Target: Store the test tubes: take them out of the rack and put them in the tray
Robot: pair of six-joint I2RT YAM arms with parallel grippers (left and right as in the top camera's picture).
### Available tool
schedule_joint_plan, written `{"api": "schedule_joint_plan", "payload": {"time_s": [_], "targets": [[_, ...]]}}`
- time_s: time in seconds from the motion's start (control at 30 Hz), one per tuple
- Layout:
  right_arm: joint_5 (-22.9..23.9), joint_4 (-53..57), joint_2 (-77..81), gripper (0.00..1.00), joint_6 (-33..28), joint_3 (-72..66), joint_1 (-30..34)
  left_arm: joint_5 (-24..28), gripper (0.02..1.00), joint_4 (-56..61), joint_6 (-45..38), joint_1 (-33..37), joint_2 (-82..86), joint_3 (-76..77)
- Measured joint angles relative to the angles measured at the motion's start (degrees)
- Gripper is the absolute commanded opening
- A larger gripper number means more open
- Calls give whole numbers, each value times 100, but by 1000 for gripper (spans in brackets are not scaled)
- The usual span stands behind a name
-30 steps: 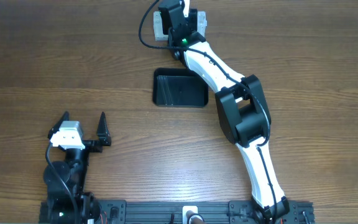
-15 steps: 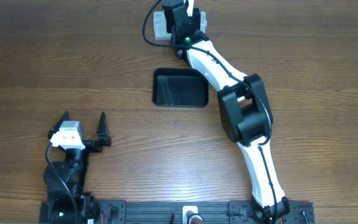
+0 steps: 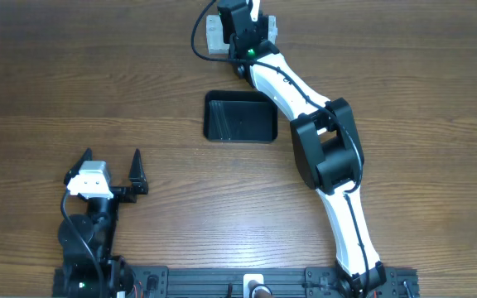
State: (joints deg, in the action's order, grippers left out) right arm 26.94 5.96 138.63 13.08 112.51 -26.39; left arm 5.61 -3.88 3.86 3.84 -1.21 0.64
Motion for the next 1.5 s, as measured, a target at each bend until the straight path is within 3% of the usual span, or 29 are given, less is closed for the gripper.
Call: {"api": "schedule_joint_plan", "payload": {"time_s": [0.2, 0.77, 1.0, 1.13, 1.3, 1.5], "targets": [[-2, -7, 0, 119, -9, 0, 0, -2, 1000, 0, 0, 0, 0, 0], [2, 203, -20, 95, -7, 208, -61, 0, 1000, -2, 0, 0, 0, 0], [7, 448, -898, 93, -20, 260, -98, -2, 1000, -2, 0, 0, 0, 0], [20, 999, -1790, 97, 26, 420, -109, -2, 1000, -2, 0, 0, 0, 0], [-50, 2734, -2719, 88, 404, 636, -149, 0, 1000, 0, 0, 0, 0, 0], [-992, 4586, -2645, 86, 1029, 511, -155, -2, 1000, 0, 0, 0, 0, 0]]}}
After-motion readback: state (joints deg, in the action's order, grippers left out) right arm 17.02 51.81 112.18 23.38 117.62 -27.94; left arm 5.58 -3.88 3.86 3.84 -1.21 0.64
